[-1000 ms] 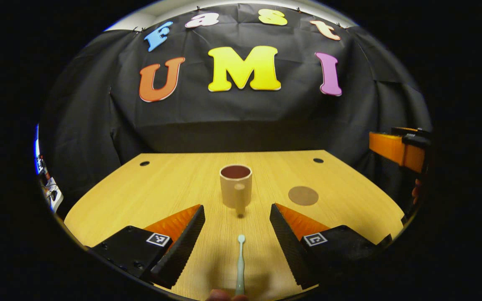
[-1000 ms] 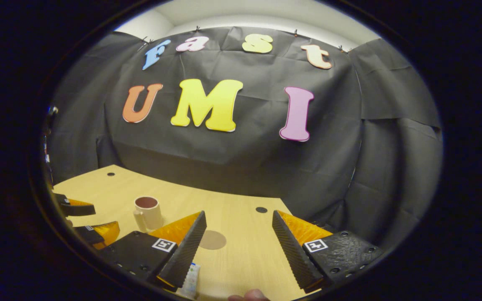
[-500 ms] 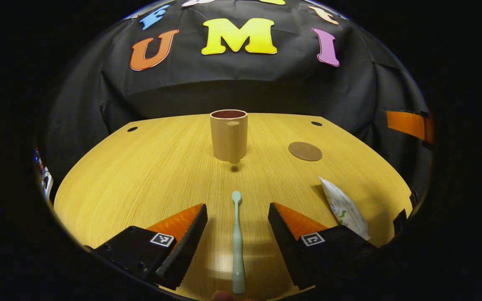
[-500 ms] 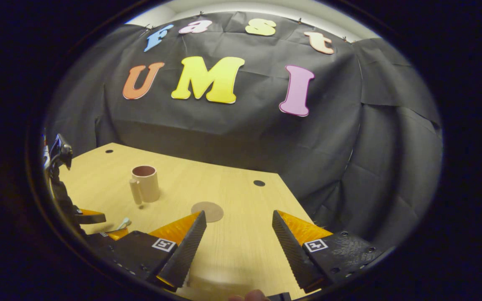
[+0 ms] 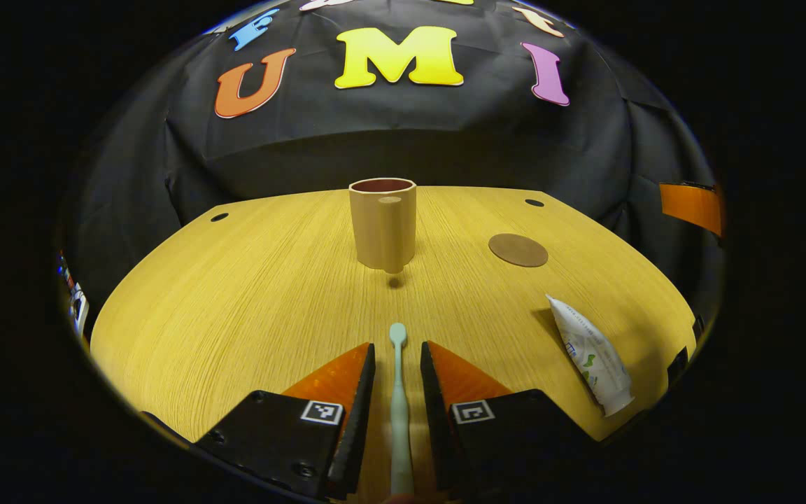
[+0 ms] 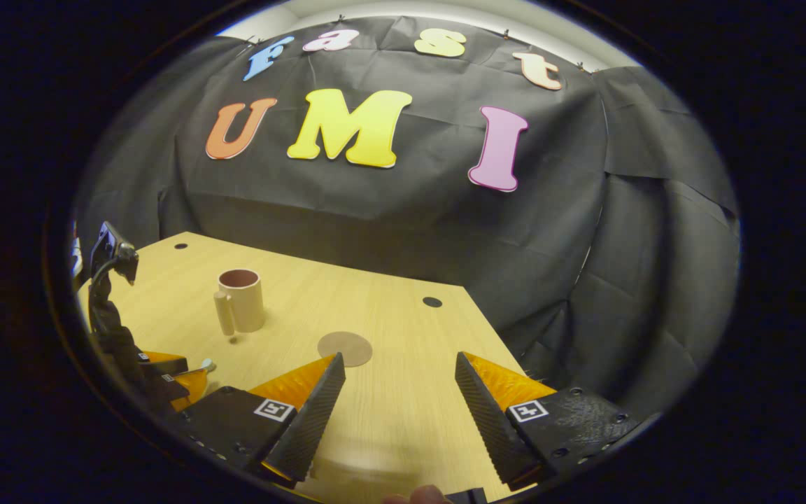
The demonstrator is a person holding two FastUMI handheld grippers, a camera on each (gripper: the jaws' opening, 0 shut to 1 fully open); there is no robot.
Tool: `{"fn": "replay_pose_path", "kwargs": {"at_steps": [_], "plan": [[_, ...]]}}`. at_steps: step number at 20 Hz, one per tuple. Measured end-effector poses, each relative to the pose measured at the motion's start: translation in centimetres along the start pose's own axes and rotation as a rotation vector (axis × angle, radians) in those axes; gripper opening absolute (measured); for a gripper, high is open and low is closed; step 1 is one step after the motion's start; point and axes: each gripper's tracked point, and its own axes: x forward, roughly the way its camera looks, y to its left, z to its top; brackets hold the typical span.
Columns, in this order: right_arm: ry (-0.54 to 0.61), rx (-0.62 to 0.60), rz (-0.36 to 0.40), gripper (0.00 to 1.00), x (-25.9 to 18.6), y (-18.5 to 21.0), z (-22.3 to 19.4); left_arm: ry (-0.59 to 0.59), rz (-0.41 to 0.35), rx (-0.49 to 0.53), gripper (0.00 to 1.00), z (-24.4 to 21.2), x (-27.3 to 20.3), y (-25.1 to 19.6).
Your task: Put the toothbrush and toothpaste on the desktop into the cup, then pick up the cup and place it on the coaster on the desktop.
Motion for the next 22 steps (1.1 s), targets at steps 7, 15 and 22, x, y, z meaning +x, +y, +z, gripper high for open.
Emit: {"fn": "replay_pose_path", "kwargs": {"at_steps": [7,15,22], "plan": [[0.003,0.001,-0.001,0.95,-0.1,0.0,-0.3,0.036,-0.005,-0.003,0.19,-0.9,0.0,-0.2],[0.003,0.008,0.004,0.98,-0.2,0.2,-0.5,0.080,-0.002,-0.025,0.05,-1.2,-0.1,-0.1],[0.088,0.027,0.079,0.95,-0.2,2.0,-3.3,0.046,-0.005,-0.033,0.03,0.6,-1.5,-0.2]]}}
